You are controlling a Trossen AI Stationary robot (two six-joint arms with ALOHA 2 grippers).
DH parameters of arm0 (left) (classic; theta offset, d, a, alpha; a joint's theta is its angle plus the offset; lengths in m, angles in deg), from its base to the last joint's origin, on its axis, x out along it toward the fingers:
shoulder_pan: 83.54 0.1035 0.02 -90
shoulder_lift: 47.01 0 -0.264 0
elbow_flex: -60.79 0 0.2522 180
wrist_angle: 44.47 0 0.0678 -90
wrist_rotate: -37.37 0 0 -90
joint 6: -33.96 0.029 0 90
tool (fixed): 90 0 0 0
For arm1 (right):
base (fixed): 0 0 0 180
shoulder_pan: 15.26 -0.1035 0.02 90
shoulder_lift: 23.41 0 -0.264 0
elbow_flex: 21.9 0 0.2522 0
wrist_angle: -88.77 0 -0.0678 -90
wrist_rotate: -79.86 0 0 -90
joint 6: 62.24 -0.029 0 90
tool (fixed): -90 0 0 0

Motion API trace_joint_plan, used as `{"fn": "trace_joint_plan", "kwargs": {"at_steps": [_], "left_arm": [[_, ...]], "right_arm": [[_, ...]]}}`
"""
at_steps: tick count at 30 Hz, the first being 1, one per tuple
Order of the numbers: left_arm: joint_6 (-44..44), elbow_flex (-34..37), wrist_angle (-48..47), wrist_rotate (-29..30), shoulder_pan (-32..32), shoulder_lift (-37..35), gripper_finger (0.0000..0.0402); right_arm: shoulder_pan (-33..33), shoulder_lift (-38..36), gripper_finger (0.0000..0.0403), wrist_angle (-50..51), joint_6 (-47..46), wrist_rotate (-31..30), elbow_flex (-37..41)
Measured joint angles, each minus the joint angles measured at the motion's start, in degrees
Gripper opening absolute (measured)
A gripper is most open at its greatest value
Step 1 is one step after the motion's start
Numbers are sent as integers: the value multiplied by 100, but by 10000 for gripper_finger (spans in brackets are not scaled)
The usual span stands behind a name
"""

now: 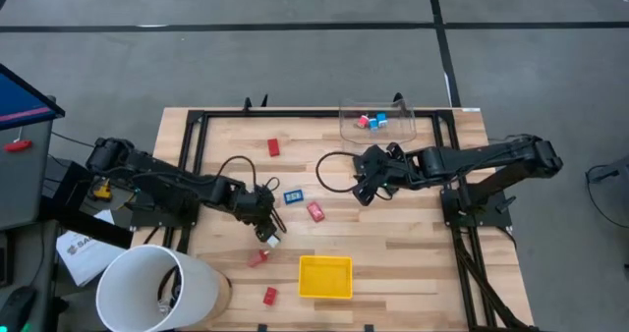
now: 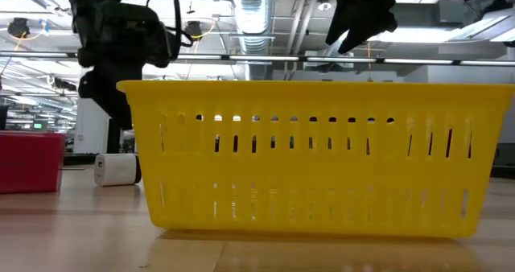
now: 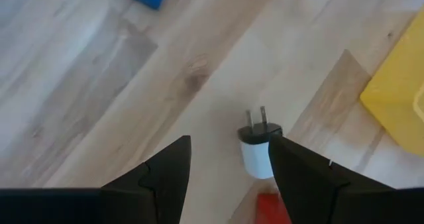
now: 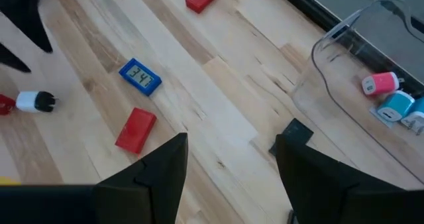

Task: Pick & Place Office items
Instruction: Put the white charger adapter into the transparent bin

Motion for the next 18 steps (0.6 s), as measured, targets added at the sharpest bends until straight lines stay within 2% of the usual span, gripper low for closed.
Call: {"fn": "trace_joint_plan", "kwargs": {"at_steps": [4,8,12,18], "left_arm": [[-163,-247,-55,-100,-70,187,200],[-180,-620,-137,-299,-213,863,206],[-72,-1299,-806,-334,-316,1639,215],[-47,-2014,-1414,-144,-456,2151,227]], "right_arm": [[0,0,219,164,-35,0,0],[-14,0,219,205,1,0,0],[-58,0,219,199,103,1,0],[-139,0,219,219,207,-2,0]]}}
